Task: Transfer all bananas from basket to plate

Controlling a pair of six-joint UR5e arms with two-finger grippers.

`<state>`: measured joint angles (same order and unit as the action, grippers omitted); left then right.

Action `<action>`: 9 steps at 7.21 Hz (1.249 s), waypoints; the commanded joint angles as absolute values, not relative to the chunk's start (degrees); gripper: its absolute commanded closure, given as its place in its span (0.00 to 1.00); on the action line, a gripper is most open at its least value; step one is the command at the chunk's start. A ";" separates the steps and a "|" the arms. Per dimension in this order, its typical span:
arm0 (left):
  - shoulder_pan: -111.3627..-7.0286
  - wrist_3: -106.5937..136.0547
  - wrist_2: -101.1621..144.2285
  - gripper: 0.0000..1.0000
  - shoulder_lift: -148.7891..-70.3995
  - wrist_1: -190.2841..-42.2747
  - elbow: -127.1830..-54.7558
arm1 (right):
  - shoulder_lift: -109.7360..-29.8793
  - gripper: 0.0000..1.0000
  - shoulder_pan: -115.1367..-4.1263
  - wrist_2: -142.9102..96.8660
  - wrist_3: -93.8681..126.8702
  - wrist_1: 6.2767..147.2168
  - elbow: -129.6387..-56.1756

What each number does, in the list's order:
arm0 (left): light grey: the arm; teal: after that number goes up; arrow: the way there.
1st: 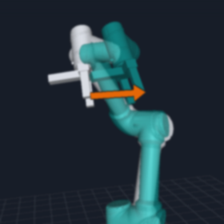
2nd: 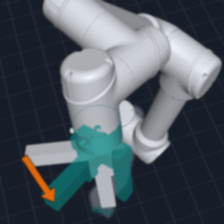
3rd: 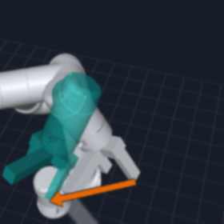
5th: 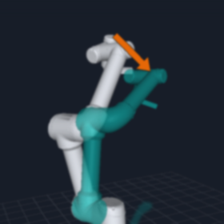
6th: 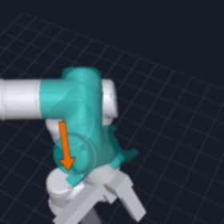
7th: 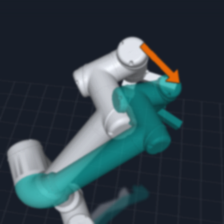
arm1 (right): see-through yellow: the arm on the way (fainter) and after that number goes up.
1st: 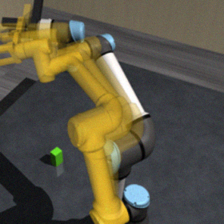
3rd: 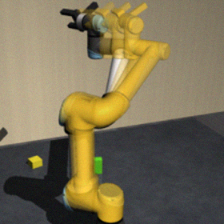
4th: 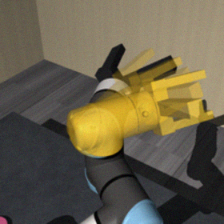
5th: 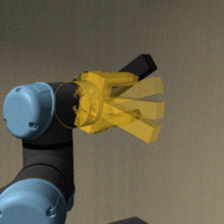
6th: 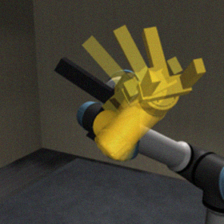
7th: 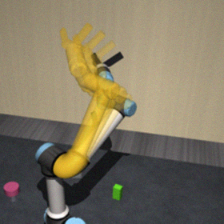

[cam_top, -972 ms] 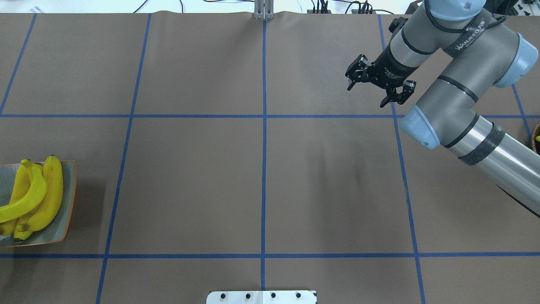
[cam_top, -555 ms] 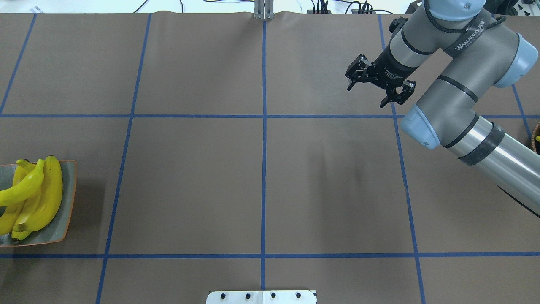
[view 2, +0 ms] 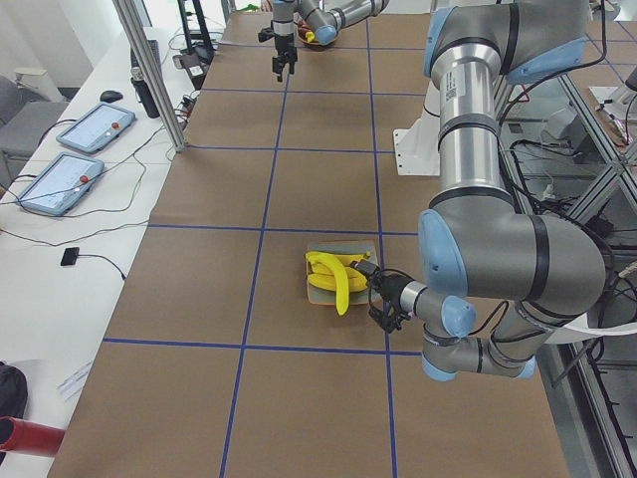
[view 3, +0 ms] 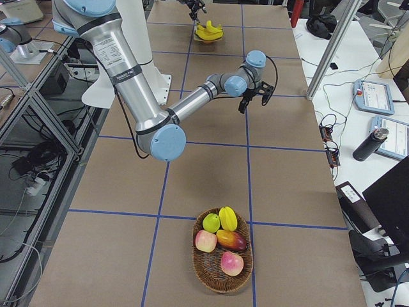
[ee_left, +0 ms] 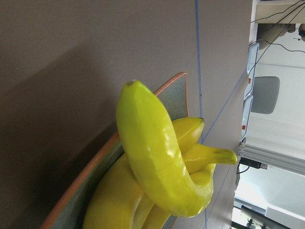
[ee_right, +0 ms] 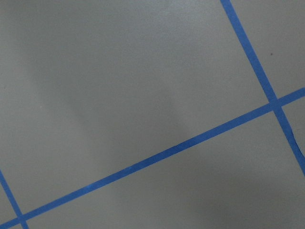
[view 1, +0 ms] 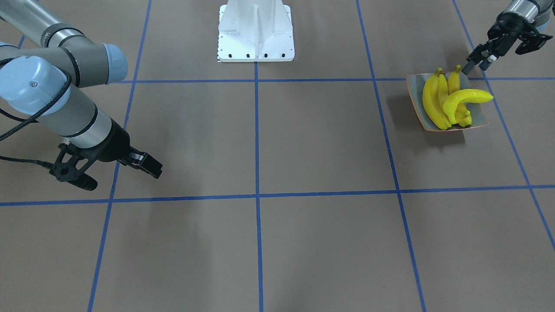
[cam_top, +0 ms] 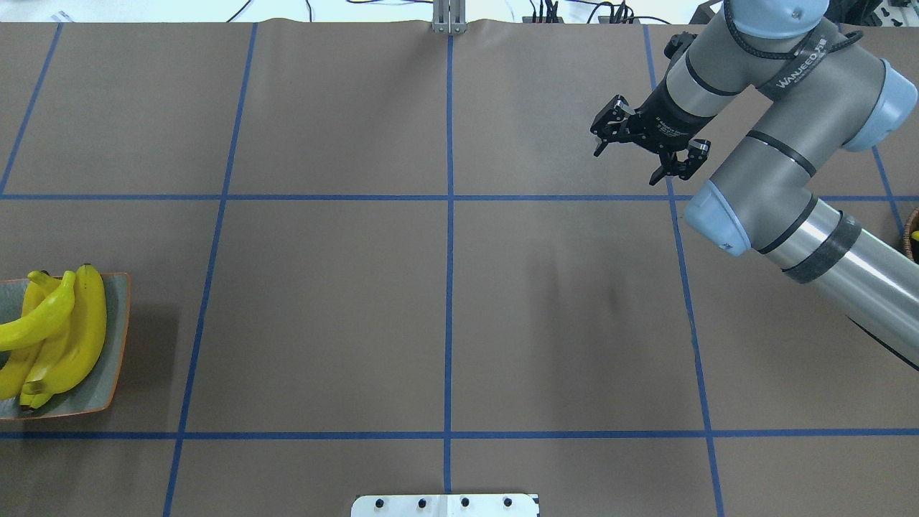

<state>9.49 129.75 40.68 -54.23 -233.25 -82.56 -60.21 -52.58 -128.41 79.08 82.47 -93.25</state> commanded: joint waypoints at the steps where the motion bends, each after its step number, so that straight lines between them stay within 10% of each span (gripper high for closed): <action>1: 9.58 129.64 40.78 0.01 -49.84 -232.83 -89.89 | -60.38 0.00 -52.38 -128.41 79.01 82.53 -93.25; 5: 2.13 129.46 41.83 0.01 -51.67 -203.99 -113.04 | -60.82 0.00 -52.29 -128.06 78.49 82.44 -92.82; 9: -19.94 129.46 61.52 0.01 -74.07 -162.10 -125.42 | -61.61 0.00 -52.21 -127.79 77.34 82.44 -92.46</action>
<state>-15.33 129.46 57.35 -68.76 -171.23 -123.45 -61.53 -52.23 -127.82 77.52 82.44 -92.53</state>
